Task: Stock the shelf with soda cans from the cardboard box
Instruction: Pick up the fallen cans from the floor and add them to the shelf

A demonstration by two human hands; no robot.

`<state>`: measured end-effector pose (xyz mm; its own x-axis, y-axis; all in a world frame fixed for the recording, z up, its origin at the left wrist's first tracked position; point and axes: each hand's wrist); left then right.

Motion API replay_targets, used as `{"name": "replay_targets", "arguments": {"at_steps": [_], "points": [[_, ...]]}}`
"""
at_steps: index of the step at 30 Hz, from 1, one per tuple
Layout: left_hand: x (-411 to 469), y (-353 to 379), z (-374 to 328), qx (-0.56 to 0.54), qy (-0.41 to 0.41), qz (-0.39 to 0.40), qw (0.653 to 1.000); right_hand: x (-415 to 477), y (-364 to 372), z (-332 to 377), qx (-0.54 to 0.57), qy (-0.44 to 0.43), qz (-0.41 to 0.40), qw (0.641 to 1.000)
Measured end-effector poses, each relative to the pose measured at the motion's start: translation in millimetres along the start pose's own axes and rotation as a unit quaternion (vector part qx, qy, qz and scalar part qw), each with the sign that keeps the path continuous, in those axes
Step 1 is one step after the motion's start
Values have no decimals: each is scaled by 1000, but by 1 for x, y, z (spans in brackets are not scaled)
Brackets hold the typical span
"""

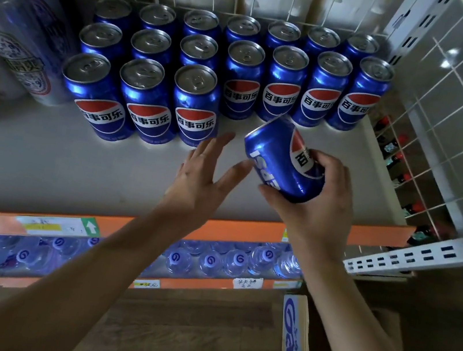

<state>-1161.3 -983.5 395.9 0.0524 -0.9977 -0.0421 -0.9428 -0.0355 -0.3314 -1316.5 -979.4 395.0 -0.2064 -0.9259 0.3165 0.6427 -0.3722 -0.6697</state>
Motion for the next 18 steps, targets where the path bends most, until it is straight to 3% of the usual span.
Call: {"name": "replay_targets", "arguments": {"at_steps": [3,9,14,18], "points": [[7,5,-13,-155,-34,6,987,-9,7,12,8,-2,-11,1000],[9,3,-26,-287,-84,-4,954,-13,16,21,17,-9,-1,1000],[9,0,-25,-301,-69,1,951,-16,17,13,67,-10,55,996],[10,-9,-24,-309,-61,44,948,-11,7,0,152,19,149,977]]}}
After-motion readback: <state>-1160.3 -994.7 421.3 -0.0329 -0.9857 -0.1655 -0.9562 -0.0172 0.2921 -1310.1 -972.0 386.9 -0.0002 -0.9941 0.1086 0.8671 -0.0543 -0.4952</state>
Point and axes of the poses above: each hand's wrist, its own x-axis towards the middle knuckle, its own y-axis out of the palm, z = x × y, and after that the axes turned 8 degrees about -x, right-handed
